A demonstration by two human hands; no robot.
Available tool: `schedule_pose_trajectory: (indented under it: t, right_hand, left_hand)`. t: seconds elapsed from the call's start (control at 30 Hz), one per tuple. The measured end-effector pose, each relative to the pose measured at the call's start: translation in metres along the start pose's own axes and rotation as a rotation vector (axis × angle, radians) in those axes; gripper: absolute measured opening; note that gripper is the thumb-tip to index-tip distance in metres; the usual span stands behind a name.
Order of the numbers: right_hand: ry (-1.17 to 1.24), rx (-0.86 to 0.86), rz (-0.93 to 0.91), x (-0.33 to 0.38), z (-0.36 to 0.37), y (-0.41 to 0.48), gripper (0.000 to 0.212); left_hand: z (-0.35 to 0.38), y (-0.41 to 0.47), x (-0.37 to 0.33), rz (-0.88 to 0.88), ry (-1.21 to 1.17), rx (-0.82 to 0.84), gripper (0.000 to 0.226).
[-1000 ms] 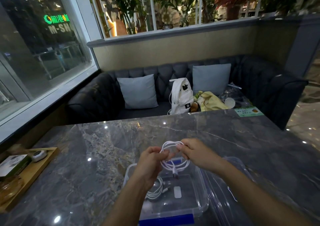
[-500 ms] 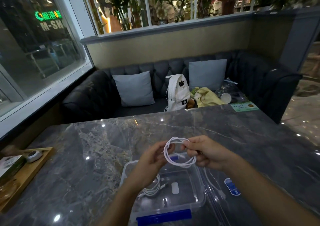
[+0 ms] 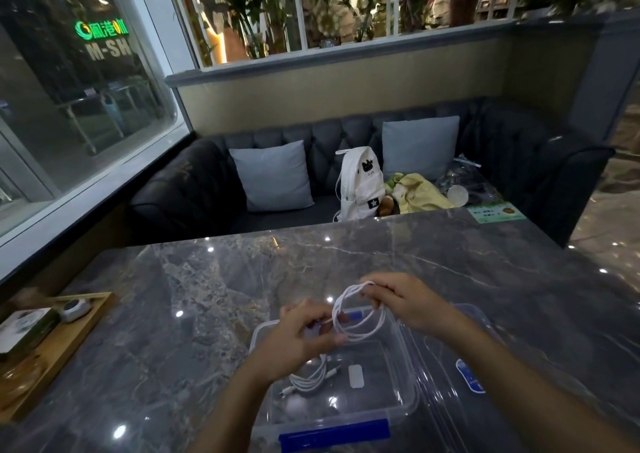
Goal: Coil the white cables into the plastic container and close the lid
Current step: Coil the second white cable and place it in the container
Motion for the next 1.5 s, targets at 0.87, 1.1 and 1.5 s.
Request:
schedule_pose_trajectory:
  t: [0.87,1.1,1.5]
  right_hand:
    - [-0.33,-0.467,-0.208,0.017,0.023,-0.02,0.028]
    - [-0.316,-0.516,-0.034,0.019,0.024,-0.005,0.035]
    - [0.414,-0.253,0.203,0.002,0.038,0.013,0.019]
  left_hand:
    - [0.0,0.008,0.013,-0.293,-0.266,-0.343,0.025]
    - [-0.004,-0.001,0.005,-0.198,-0.118,-0.457,0.025]
    - [-0.001,-0.014,0.018,-0.302,-0.289,-0.356,0.026]
Point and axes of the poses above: each hand's wrist, its own y-axis towards the middle knuckle, its own z-axis out of the palm, x = y × z, the point moved 6 cm from there along y, towards the middle knuckle, and after that the axes turned 10 degrees about y, right-handed, at the moved point
